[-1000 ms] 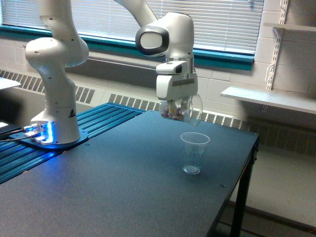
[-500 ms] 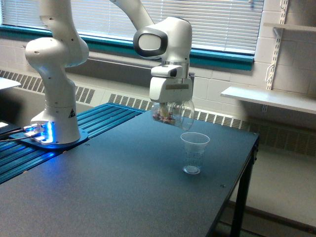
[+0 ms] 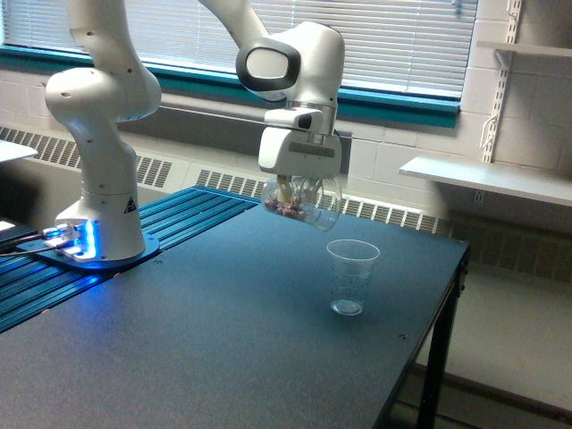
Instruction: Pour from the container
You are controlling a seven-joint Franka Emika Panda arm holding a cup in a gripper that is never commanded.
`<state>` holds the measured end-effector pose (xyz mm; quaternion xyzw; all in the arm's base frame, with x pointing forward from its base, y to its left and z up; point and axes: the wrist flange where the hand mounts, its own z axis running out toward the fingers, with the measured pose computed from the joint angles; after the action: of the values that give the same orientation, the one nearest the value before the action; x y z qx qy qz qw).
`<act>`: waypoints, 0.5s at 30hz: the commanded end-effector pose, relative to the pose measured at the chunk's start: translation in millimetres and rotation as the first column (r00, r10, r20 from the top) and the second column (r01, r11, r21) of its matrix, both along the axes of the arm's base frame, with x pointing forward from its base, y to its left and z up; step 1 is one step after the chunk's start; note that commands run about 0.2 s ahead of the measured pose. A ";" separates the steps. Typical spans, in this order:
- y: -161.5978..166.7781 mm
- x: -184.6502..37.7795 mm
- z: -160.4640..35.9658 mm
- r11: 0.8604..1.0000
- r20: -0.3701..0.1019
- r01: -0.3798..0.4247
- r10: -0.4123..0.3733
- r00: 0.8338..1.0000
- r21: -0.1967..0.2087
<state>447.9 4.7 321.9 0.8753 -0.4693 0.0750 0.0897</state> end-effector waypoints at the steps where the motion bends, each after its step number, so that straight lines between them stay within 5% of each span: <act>1: 26.0 -5.7 -2.5 1.000 -0.012 -0.030 0.030 0.999 -0.003; 15: 54.9 -5.8 -9.8 0.997 -0.055 -0.078 0.078 0.995 -0.002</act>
<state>439.2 53.3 311.6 0.8955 -0.4295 0.0611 0.0999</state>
